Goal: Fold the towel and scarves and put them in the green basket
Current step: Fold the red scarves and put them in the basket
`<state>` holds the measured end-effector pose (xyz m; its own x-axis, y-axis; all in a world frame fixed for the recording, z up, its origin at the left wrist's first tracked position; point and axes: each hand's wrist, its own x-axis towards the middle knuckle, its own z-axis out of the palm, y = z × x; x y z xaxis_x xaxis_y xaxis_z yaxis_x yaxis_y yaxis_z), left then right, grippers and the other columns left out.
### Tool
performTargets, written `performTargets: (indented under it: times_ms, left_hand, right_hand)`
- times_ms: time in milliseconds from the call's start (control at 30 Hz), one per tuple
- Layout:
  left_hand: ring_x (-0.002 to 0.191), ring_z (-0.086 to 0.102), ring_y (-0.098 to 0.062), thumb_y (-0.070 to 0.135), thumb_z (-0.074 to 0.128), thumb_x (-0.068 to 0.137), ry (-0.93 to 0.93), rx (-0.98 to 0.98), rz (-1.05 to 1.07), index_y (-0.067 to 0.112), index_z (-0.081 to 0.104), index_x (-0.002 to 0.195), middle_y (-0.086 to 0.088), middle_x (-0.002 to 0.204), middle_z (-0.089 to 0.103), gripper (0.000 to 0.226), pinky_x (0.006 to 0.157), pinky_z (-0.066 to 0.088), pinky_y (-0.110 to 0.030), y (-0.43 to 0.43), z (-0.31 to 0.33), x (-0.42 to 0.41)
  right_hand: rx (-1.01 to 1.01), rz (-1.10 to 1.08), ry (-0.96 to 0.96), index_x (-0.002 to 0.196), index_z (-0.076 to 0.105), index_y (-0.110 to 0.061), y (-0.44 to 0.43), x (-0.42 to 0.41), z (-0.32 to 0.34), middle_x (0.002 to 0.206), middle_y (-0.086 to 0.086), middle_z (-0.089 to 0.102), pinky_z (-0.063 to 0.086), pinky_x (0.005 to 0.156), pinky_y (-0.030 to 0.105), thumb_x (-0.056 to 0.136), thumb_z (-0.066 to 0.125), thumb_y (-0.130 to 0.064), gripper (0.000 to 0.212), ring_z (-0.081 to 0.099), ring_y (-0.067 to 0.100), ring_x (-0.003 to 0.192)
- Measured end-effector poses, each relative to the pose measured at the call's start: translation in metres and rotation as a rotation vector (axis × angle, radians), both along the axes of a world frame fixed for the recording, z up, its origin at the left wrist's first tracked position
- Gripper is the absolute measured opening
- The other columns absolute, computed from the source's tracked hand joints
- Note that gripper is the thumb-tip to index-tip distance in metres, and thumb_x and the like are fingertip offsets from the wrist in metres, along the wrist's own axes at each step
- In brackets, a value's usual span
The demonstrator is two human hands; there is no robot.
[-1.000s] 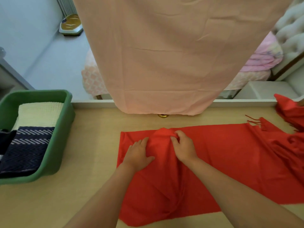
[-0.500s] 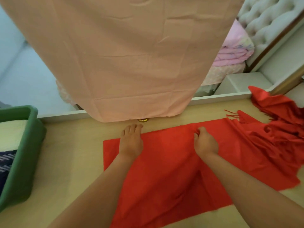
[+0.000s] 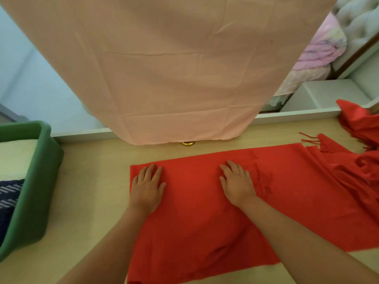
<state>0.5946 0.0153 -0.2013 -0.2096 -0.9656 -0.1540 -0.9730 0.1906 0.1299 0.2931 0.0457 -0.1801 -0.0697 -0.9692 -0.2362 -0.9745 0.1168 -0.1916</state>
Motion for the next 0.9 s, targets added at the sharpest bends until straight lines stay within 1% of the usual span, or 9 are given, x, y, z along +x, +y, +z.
performTargets:
  times_ms: [100,167,333,433,500,567,700,800,900]
  left_hand:
    - [0.124,0.052,-0.034,0.041,0.031,0.089,0.022,-0.09,-0.008,0.015,0.056,0.135,-0.011,0.135,0.057,0.059,0.098,0.043,-0.049,-0.016,0.0,0.006]
    - [0.115,0.055,-0.034,0.036,0.035,0.087,0.019,-0.106,-0.009,0.014,0.061,0.128,-0.011,0.126,0.061,0.053,0.095,0.043,-0.048,-0.026,0.0,0.01]
    - [0.089,0.056,-0.034,0.019,0.066,0.086,-0.008,-0.125,0.042,0.014,0.067,0.105,-0.01,0.099,0.062,0.019,0.082,0.043,-0.046,-0.045,0.001,0.017]
    - [0.085,0.056,-0.032,0.021,0.064,0.088,-0.004,-0.157,0.031,0.015,0.068,0.096,-0.007,0.092,0.063,0.011,0.08,0.042,-0.046,-0.051,0.002,0.022]
    - [0.082,0.056,-0.031,0.029,0.05,0.09,0.027,-0.154,0.035,0.017,0.068,0.093,-0.005,0.09,0.063,0.022,0.078,0.042,-0.045,-0.054,0.001,0.025]
    - [0.08,0.056,-0.03,0.033,0.04,0.088,0.066,-0.145,0.049,0.017,0.067,0.089,-0.004,0.088,0.062,0.031,0.076,0.042,-0.044,-0.056,0.002,0.026]
    - [0.086,0.056,-0.031,0.017,0.06,0.09,0.118,-0.122,0.098,0.013,0.065,0.098,-0.006,0.093,0.062,0.01,0.078,0.041,-0.045,-0.058,0.001,0.028]
    - [0.087,0.056,-0.033,0.009,0.059,0.092,0.158,-0.105,0.118,0.01,0.066,0.099,-0.008,0.094,0.06,0.01,0.08,0.038,-0.044,-0.06,-0.001,0.031]
    - [0.082,0.055,-0.033,0.011,0.052,0.096,0.195,-0.117,0.176,0.009,0.065,0.095,-0.009,0.089,0.061,0.014,0.076,0.038,-0.043,-0.062,-0.003,0.032]
  right_hand:
    - [-0.136,-0.046,-0.001,0.141,0.048,-0.024,-0.02,-0.01,0.003,0.15,0.003,0.042,0.035,0.105,0.043,0.1,0.046,-0.024,0.042,0.039,0.023,0.136]
    - [-0.126,-0.063,0.039,0.141,0.047,-0.024,-0.033,-0.021,0.004,0.144,0.002,0.046,0.036,0.101,0.042,0.098,0.048,-0.022,0.043,0.043,0.025,0.13]
    - [-0.006,-0.042,0.241,0.14,0.046,-0.029,-0.052,-0.049,0.0,0.127,0.002,0.056,0.035,0.096,0.039,0.097,0.053,-0.037,0.043,0.049,0.024,0.117]
    - [-0.054,-0.007,0.236,0.113,0.062,-0.036,-0.056,-0.057,-0.001,0.113,-0.006,0.061,0.03,0.094,0.037,0.095,0.055,-0.039,0.019,0.05,0.019,0.109]
    - [-0.062,-0.007,0.195,0.098,0.064,-0.036,-0.057,-0.059,-0.001,0.11,-0.007,0.059,0.03,0.094,0.036,0.094,0.056,-0.037,0.009,0.048,0.018,0.107]
    - [-0.064,-0.022,0.11,0.098,0.063,-0.032,-0.058,-0.061,-0.003,0.114,-0.006,0.055,0.033,0.092,0.036,0.094,0.057,-0.032,0.007,0.047,0.017,0.108]
    - [-0.047,-0.043,0.063,0.117,0.06,-0.028,-0.063,-0.063,-0.001,0.114,-0.006,0.06,0.033,0.09,0.036,0.098,0.055,-0.029,0.02,0.051,0.018,0.108]
    - [-0.063,-0.022,0.118,0.106,0.065,-0.03,-0.068,-0.066,-0.001,0.102,-0.009,0.064,0.032,0.089,0.035,0.098,0.052,-0.032,0.015,0.053,0.016,0.099]
    - [-0.175,-0.046,0.014,0.095,0.058,-0.024,-0.069,-0.068,-0.002,0.097,-0.006,0.058,0.033,0.084,0.037,0.097,0.051,-0.026,0.008,0.052,0.019,0.093]
